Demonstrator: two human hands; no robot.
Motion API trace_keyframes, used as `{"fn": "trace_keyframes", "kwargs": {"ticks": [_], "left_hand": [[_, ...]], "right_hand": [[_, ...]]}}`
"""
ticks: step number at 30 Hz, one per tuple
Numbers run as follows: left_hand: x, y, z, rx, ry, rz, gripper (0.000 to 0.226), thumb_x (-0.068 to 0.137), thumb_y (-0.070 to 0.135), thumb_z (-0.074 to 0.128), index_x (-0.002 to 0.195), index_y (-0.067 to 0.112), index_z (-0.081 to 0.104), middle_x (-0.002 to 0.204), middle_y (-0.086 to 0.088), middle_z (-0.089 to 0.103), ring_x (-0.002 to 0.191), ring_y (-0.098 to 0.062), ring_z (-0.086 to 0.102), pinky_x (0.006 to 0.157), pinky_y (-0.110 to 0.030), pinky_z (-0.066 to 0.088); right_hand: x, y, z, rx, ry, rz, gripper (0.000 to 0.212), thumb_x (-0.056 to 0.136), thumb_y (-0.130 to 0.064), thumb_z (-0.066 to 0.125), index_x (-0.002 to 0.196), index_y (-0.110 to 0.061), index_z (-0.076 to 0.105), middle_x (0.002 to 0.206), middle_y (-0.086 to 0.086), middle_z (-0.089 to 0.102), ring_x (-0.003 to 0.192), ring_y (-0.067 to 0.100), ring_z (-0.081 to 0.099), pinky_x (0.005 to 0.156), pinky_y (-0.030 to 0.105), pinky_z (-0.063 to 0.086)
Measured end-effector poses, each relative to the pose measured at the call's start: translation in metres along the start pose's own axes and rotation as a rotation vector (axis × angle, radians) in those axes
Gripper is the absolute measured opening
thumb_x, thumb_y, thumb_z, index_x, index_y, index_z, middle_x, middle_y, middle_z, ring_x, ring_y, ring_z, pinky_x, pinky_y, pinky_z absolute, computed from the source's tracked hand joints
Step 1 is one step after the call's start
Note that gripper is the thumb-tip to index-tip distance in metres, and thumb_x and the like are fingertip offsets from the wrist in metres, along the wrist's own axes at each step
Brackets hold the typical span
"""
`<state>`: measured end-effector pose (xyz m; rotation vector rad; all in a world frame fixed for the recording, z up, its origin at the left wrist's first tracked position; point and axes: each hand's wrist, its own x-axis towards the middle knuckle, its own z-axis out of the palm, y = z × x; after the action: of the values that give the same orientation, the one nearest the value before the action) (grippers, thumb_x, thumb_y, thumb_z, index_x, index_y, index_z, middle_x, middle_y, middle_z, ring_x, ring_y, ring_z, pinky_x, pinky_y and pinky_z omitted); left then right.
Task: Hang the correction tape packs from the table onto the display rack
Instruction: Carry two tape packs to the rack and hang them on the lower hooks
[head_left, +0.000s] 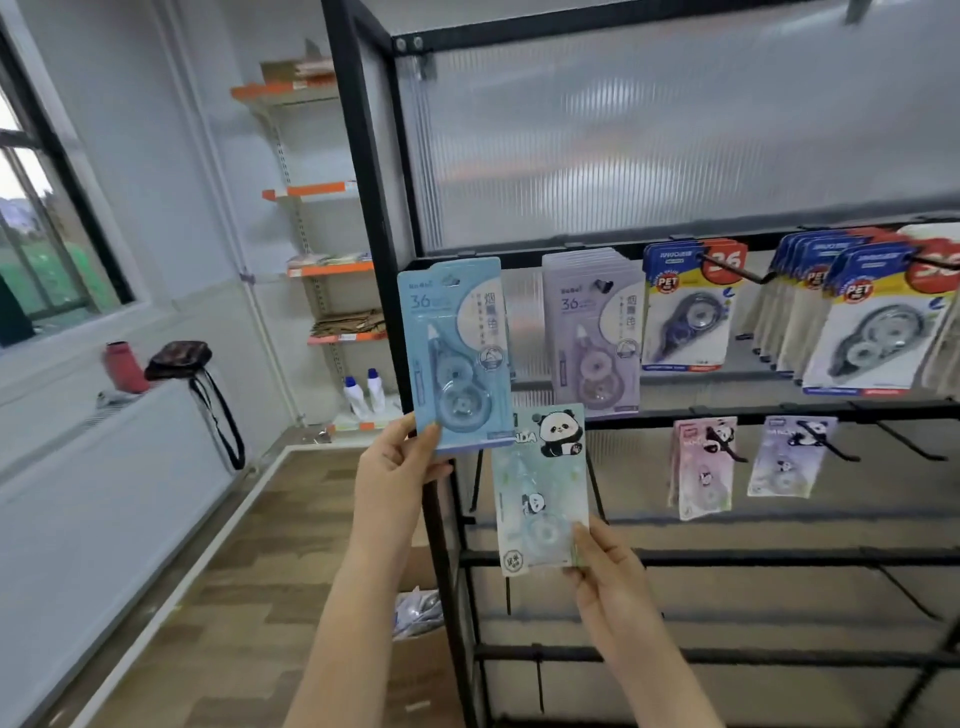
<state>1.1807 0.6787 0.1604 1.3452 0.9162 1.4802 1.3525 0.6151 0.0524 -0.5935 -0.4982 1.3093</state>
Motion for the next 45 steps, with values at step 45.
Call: {"fn": "trace_keyframes", "kwargs": {"ticks": [45], "left_hand": [[-0.038,-0.085,0.209,0.785,-0.742,0.115,0.026,0.100,0.026,0.046,0.117,0.014,0.062,0.114,0.002,0.064,0.099,-0.011,0.057,0.080,-0.023,0.041]], "right_hand": [[-0.060,-0.102,-0.149,0.056,0.576,-0.195,0.026,0.094,0.002,0.041,0.115,0.000,0.058,0.091,0.008,0.074,0.075,0.014,0.071,0.060,0.022,0.057]]}}
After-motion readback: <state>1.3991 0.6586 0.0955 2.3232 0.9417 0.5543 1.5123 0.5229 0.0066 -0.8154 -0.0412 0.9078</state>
